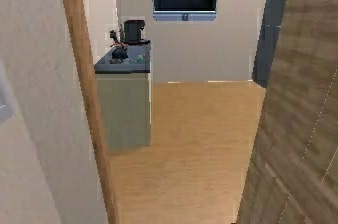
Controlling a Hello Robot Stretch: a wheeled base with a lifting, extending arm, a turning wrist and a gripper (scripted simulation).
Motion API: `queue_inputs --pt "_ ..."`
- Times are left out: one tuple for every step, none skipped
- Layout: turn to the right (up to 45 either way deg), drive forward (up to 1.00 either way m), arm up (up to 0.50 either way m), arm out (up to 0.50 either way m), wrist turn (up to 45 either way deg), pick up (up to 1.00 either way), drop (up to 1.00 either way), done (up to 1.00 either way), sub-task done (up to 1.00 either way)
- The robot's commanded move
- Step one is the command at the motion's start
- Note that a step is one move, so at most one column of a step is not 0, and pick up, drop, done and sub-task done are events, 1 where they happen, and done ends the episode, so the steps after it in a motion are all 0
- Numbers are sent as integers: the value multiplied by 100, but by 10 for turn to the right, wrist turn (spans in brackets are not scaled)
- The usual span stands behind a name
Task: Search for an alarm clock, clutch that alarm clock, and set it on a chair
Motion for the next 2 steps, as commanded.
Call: queue_inputs --pt "0 100 0 0 0 0 0 0 0" --pt "60 0 0 0 0 0 0 0 0"
